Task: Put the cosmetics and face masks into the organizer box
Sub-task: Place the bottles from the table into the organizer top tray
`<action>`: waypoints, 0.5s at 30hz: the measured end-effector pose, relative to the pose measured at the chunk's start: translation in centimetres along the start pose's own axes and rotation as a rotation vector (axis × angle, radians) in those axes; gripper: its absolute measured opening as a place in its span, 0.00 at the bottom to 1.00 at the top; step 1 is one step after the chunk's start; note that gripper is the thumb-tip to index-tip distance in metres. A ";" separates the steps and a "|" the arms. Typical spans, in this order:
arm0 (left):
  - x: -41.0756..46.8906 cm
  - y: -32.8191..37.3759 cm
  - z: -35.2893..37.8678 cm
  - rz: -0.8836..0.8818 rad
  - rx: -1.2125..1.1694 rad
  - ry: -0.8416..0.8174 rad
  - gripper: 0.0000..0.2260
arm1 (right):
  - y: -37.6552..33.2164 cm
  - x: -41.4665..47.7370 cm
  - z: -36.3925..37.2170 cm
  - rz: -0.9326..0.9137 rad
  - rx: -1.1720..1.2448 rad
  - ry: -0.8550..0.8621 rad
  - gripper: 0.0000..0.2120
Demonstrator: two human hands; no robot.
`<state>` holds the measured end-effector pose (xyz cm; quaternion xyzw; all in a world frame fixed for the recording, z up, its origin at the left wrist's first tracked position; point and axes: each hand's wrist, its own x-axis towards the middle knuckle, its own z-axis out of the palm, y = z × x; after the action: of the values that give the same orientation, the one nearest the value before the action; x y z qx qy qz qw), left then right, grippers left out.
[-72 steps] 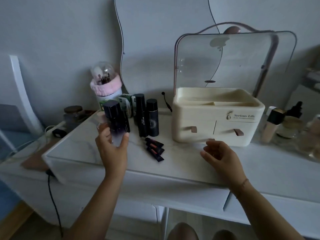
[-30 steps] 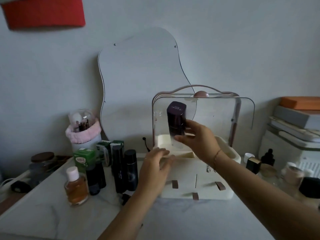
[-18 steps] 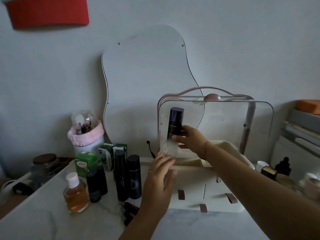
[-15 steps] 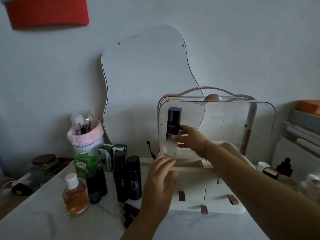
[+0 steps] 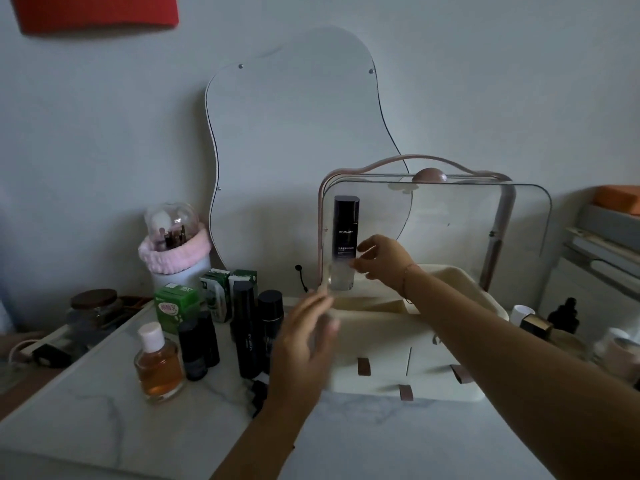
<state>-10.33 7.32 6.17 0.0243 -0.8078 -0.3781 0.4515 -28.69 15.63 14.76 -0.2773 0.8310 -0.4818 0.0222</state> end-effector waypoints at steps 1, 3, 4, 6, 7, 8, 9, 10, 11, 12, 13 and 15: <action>-0.1 -0.3 -0.8 -0.015 0.014 0.120 0.16 | -0.2 -0.5 -0.2 -0.022 -0.066 0.039 0.19; -0.1 -1.3 -2.5 -0.063 0.036 0.350 0.17 | -0.5 -2.0 -0.8 -0.106 -0.123 0.146 0.19; -0.1 -1.9 -3.3 -0.105 0.041 0.425 0.18 | -0.6 -3.1 -1.0 -0.155 -0.110 0.197 0.18; -0.1 -3.3 -4.2 -0.212 0.047 0.457 0.21 | -0.6 -5.9 -1.4 -0.238 -0.077 0.256 0.16; -0.1 -4.0 -4.4 -0.269 0.045 0.426 0.23 | -0.3 -7.3 -1.4 -0.266 -0.075 0.261 0.15; -0.1 -4.6 -4.5 -0.323 0.038 0.384 0.25 | 0.1 -8.6 -1.5 -0.280 -0.085 0.260 0.14; -0.1 -5.3 -4.6 -0.369 0.029 0.344 0.26 | 0.6 -9.7 -1.5 -0.282 -0.107 0.259 0.13; 0.0 -5.9 -4.6 -0.409 0.020 0.310 0.27 | 1.1 -10.6 -1.5 -0.280 -0.138 0.263 0.13; 0.2 -6.5 -4.7 -0.439 0.014 0.280 0.27 | 1.5 -11.3 -1.5 -0.278 -0.171 0.273 0.13; 0.4 -7.0 -4.7 -0.463 0.012 0.248 0.27 | 1.9 -11.8 -1.6 -0.278 -0.193 0.287 0.13; 0.5 -7.6 -4.7 -0.480 0.011 0.218 0.28 | 2.1 -12.1 -1.7 -0.276 -0.198 0.301 0.12; 0.5 -8.5 -4.7 -0.508 0.012 0.178 0.27 | 2.3 -12.3 -1.9 -0.272 -0.178 0.321 0.12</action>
<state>-9.66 -1.71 2.63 0.2620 -0.7351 -0.4707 0.4115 -19.87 23.97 11.10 -0.3073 0.8182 -0.4429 -0.2002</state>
